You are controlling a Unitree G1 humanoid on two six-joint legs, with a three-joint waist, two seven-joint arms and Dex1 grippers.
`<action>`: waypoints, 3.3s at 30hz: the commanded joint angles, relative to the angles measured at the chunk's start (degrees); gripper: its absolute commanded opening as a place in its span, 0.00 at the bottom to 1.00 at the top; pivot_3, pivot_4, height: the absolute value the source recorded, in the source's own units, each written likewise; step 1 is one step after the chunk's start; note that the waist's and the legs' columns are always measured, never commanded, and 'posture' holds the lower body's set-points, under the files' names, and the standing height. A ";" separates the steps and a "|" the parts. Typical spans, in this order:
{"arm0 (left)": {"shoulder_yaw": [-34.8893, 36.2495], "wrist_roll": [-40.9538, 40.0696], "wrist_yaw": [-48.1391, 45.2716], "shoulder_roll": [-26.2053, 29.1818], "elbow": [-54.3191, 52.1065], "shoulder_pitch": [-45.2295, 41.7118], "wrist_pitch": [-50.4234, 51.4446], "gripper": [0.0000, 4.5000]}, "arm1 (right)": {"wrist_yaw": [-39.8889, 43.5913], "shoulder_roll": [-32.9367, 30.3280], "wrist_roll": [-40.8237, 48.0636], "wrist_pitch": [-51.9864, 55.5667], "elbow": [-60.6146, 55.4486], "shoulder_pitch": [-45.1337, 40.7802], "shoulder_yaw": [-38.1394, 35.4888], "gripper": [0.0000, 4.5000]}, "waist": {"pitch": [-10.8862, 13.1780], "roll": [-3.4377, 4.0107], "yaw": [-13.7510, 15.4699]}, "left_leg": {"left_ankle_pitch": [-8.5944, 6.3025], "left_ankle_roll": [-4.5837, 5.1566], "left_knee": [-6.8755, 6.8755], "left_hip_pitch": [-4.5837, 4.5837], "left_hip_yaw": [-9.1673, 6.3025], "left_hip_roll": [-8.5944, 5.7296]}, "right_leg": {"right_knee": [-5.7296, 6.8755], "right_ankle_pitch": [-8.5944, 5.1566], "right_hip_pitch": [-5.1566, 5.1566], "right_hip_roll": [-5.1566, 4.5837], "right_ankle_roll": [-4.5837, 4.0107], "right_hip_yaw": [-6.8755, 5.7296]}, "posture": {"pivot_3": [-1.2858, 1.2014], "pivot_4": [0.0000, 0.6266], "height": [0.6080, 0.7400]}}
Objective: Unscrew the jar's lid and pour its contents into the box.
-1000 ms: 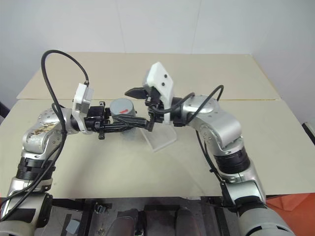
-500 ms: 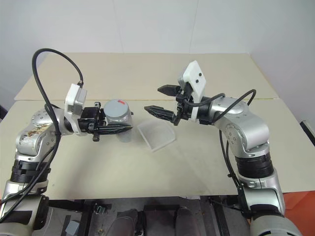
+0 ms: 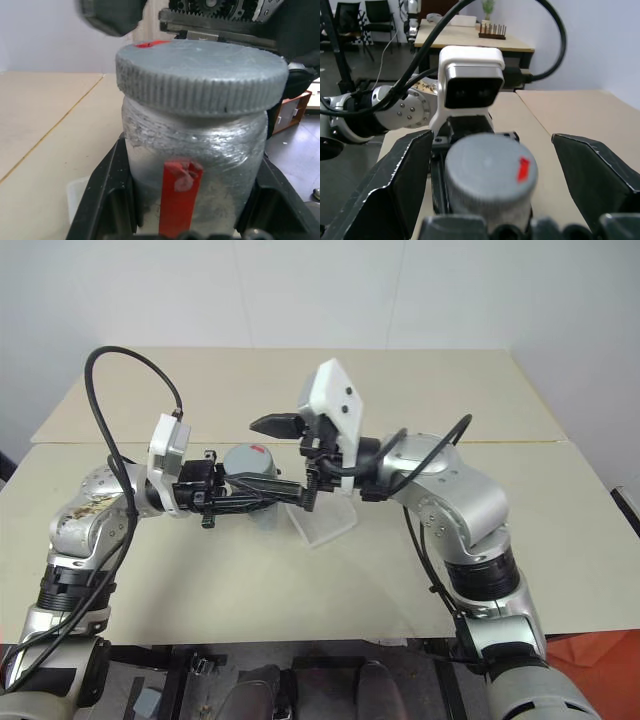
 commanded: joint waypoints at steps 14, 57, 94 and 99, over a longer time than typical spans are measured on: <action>0.94 -0.48 -0.09 0.95 -1.28 -0.94 -1.74 0.43 | -2.39 -0.44 -4.65 -0.22 2.08 -1.29 -1.53 0.98 | 0.00 0.00 -0.02 | 0.00 0.00 0.00 0.00 0.01 -0.01 | 0.00 0.00 0.00 0.00 0.00 -0.01 | 0.52 0.24 1.00; 0.98 -0.50 -0.16 1.20 -1.30 -0.41 -2.32 0.43 | 7.19 -12.98 3.22 -0.82 -2.67 5.12 -7.50 0.98 | 0.00 -0.01 0.04 | -0.02 0.03 0.00 -0.01 0.01 0.00 | -0.05 0.00 0.02 -0.01 0.00 0.01 | 0.52 0.24 1.00; 0.21 -0.18 0.33 0.29 -1.48 -0.23 -2.56 0.43 | 1.31 -0.42 3.78 4.04 0.90 -2.08 -3.18 0.61 | 0.00 -0.01 0.00 | -0.01 0.02 0.01 0.00 0.00 0.00 | 0.00 0.00 0.01 0.00 0.00 0.00 | 0.52 0.24 1.00; -0.14 0.51 -0.91 1.20 -0.51 0.38 -3.04 0.43 | -3.18 1.18 11.41 10.33 3.42 -6.14 -11.14 0.61 | 0.00 0.00 -0.01 | -0.01 0.01 0.01 0.00 0.00 0.02 | 0.02 0.00 0.00 0.00 0.00 0.00 | 0.52 0.24 1.00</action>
